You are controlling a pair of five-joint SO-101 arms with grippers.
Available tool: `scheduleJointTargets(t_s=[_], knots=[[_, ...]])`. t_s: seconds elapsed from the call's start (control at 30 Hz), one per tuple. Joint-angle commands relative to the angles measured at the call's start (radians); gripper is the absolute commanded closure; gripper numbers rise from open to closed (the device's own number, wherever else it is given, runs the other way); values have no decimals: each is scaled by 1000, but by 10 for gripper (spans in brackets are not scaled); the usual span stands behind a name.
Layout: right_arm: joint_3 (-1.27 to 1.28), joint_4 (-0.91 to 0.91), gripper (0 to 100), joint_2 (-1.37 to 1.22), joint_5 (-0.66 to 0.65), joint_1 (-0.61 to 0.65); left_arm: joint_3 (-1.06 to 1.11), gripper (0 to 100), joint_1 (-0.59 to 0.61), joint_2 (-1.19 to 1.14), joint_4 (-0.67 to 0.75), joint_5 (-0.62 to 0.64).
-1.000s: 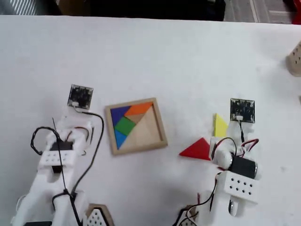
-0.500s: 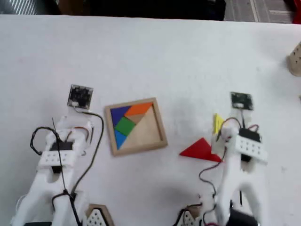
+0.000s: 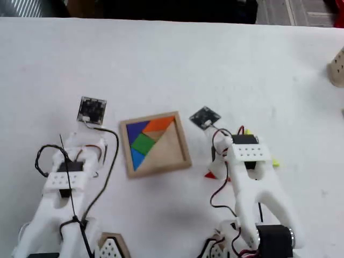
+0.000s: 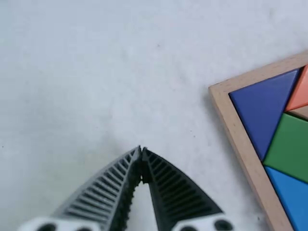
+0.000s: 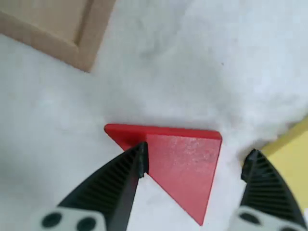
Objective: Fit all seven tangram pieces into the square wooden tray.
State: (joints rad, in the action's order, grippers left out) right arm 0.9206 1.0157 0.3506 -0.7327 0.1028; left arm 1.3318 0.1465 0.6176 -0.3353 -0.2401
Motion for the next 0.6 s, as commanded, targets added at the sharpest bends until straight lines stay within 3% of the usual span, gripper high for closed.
scheduleJointTargets(t_s=[0.0, 0.27, 0.4, 0.57], knots=[[0, -41, 691, -2, -140, 27, -11, 976, -7, 25, 26, -9], [23, -18, 690, 1, -456, 30, -12, 976, -8, 25, 26, -9], [-29, 139, 690, 5, -687, -16, -12, 976, -7, 25, 26, -9], [-104, 320, 690, 1, -865, -59, -12, 976, -7, 25, 26, -9]])
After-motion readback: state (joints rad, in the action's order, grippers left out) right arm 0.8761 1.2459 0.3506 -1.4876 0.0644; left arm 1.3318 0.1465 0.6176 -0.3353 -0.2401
